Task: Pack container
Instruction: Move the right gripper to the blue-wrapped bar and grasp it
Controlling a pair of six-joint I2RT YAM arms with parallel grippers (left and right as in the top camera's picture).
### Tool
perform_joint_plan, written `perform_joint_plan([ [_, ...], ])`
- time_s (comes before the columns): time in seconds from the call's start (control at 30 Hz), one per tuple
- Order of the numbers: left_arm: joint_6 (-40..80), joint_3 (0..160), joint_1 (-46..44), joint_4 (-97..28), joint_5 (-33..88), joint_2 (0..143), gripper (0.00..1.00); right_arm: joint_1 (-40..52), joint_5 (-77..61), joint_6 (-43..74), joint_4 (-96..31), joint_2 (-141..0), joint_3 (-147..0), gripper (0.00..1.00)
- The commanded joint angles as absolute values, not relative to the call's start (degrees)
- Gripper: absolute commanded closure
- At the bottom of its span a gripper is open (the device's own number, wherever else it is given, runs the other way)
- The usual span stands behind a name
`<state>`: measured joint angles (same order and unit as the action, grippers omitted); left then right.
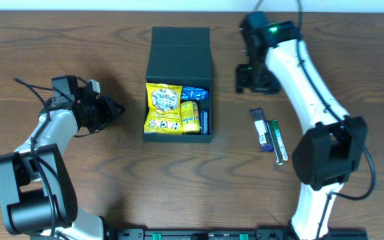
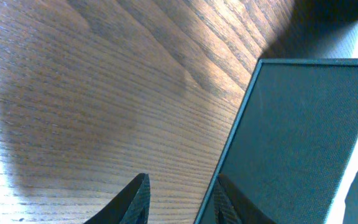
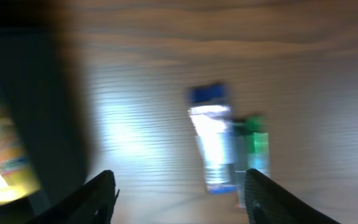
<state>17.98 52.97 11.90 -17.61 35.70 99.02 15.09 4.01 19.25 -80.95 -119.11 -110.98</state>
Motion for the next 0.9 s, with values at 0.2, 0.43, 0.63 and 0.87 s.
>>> perform_joint_plan([
  [0.2, 17.15, 54.28, 11.99, -17.72, 34.50, 99.63, 0.65, 10.59, 10.72, 11.90, -81.25, -118.26, -100.95, 0.37],
  [0.43, 17.15, 54.28, 11.99, -17.69, 34.48, 99.63, 0.65, 7.84, 9.37, 10.15, -75.22, -116.49, -90.87, 0.37],
  [0.63, 17.15, 54.28, 11.99, -17.21, 34.46, 99.63, 0.64, 8.78, 3.55, 7.18, -69.71, -114.69, -84.27, 0.40],
  [0.87, 17.17, 54.28, 11.99, -17.28, 34.50, 99.63, 0.64, 13.08, 3.44, 7.18, -64.86, -114.72, -82.28, 0.42],
])
